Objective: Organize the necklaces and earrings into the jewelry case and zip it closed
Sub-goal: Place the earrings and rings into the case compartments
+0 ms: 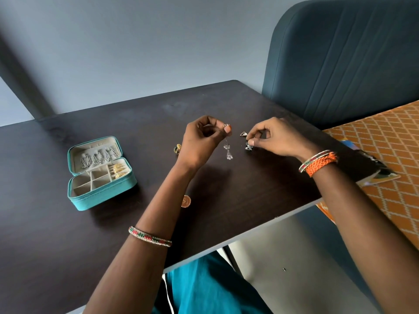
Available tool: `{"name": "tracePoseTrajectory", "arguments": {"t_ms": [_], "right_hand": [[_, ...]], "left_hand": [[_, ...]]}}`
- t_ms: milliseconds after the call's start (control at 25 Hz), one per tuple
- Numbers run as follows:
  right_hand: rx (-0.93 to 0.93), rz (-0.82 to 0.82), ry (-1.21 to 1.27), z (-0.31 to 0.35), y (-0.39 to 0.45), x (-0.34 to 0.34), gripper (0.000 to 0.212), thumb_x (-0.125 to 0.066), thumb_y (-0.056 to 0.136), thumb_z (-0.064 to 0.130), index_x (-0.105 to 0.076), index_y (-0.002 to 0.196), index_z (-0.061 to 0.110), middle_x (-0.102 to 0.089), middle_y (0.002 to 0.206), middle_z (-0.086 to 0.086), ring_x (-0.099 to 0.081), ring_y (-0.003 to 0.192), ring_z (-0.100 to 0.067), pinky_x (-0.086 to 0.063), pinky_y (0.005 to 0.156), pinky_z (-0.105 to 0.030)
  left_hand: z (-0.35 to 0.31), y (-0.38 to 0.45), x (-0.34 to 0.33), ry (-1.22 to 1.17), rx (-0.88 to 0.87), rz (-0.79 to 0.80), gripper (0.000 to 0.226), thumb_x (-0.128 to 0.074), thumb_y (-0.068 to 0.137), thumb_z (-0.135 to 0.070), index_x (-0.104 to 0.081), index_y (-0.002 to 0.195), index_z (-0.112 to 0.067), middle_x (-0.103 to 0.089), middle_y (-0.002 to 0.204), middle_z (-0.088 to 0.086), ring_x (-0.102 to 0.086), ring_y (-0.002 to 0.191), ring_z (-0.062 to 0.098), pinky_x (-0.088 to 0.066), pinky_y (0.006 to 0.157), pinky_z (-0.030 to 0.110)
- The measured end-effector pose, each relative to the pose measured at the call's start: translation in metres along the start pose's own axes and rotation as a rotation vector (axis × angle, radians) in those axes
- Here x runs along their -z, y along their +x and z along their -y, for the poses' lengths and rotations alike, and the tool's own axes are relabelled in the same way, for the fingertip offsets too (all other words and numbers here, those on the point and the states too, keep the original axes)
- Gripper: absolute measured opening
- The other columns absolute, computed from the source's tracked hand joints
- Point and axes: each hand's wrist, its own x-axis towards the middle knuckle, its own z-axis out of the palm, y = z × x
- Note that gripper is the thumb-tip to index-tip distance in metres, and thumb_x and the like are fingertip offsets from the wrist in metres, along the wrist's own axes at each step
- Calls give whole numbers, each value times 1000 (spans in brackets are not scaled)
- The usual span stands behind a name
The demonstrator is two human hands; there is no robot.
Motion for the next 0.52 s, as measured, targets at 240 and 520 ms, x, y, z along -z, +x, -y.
{"name": "tracePoseTrajectory", "arguments": {"t_ms": [240,520], "right_hand": [[-16,-81,58,4,3,-5,3,-74,80,14,-74,81,11,-50,52,19,-46,45,15,-31,43,-3],[-38,-40,18,1,4,-4,5,-73,80,9,-74,83,13,-63,66,11,-49,55,1,-32,45,-1]], "left_hand": [[3,-1,0,-4,11,-10,16,-67,86,-12,-56,75,-16,-67,77,6,-57,59,-4,-42,54,8],[3,-1,0,-5,14,-8,15,-68,85,-15,-57,75,-18,-69,82,11,-59,64,-1,-42,56,9]]}}
